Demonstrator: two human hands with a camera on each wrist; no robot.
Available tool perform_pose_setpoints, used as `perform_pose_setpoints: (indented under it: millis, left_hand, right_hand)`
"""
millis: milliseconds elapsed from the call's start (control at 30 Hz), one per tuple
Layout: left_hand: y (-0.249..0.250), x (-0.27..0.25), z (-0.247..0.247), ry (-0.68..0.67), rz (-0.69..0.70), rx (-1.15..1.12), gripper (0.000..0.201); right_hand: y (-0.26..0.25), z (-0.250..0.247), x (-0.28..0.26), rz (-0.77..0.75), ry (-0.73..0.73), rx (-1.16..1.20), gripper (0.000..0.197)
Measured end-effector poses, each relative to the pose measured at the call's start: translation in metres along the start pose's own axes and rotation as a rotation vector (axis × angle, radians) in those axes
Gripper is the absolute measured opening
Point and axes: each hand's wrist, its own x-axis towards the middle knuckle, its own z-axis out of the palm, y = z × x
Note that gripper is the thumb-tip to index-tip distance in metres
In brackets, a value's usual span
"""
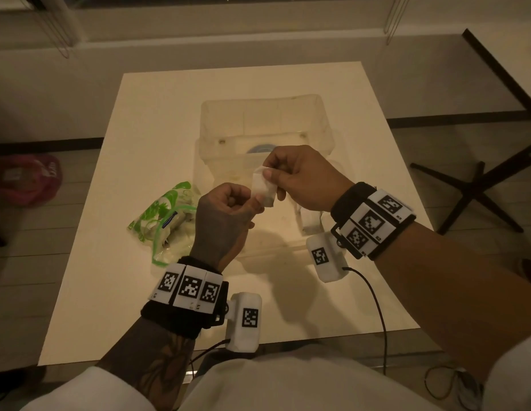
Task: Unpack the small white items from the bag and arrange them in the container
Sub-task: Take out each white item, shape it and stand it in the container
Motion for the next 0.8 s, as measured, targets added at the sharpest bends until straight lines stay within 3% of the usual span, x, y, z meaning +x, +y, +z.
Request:
perform_pose_setpoints:
  millis: [200,433,633,800]
  left_hand:
    - [-0.0007,0.0003,0.0021,0.05,0.065,0.05,0.012]
    - [-0.0015,-0.0007,0.0001,0.019,0.084,0.121,0.004]
    - [0.0006,0.0005,-0.0025,-0.073,-0.03,0.033,0.013]
    - [0.0034,-0.0012,0.0001,-0.089,-0.033,-0.002,0.006]
  right_hand:
    - [-0.0022,0.0001,-0.002,0.002,0.028,-0.035,0.011]
    - [0.0006,0.0014,-0.0029,-0.021,0.074,-0.076,0.011]
    - [0.0026,0.0018,-0.0022,-0.069,0.082,-0.066,0.009]
    - [0.0014,0.0024,-0.0034,-0.086,0.093,-0.074,0.01]
